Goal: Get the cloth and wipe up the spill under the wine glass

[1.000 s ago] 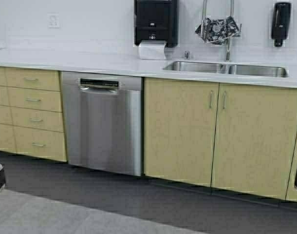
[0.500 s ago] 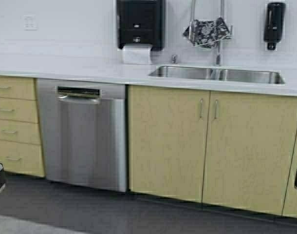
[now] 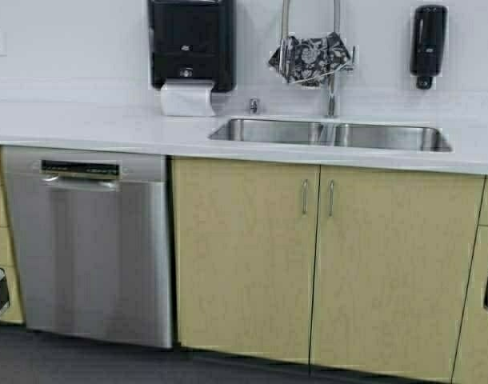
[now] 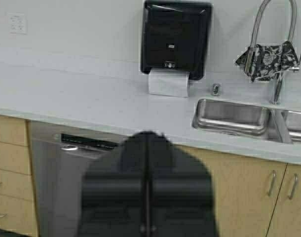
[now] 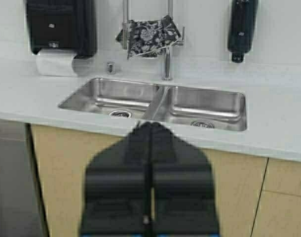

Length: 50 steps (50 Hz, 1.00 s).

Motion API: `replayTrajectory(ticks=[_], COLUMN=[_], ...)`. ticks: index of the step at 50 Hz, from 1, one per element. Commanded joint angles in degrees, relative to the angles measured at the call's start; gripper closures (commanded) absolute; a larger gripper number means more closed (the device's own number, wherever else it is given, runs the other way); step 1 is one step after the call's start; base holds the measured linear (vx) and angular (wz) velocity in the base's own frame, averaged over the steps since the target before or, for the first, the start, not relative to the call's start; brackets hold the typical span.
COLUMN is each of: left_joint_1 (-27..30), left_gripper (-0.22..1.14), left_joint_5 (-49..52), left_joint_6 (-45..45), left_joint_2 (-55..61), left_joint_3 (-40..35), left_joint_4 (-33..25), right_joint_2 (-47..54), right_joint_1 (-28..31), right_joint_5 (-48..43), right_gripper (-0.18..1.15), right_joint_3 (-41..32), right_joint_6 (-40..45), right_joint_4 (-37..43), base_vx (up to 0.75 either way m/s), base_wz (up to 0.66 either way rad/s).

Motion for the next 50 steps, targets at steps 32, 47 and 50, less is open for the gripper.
replayTrajectory(ticks=[32,47,50], left_joint_1=[0.2,0.2,0.2], left_gripper=[0.89,0.89,0.89], left_joint_5=[-1.8,-1.8,-1.8], left_joint_6=[-0.1,-1.1,-1.6], left_joint_2=[0.7,0.4,0.5], left_joint_3=[0.3,0.5,0.4], left_joint_4=[0.0,-0.2,0.0], right_joint_2=[-1.0,-1.1,-1.1], right_joint_1=[0.1,0.9,2.1], right_joint_5=[-0.5,0.2,0.2], right_gripper=[0.92,0.92,0.92], right_joint_3=[-0.5,-1.3,-1.6], right_joint_6=[1.9,2.5,2.5], right_joint_4=[-0.1,-0.1,-0.1], base_vx=[0.36,0.34,0.33], base_wz=[0.00,-0.01,-0.03])
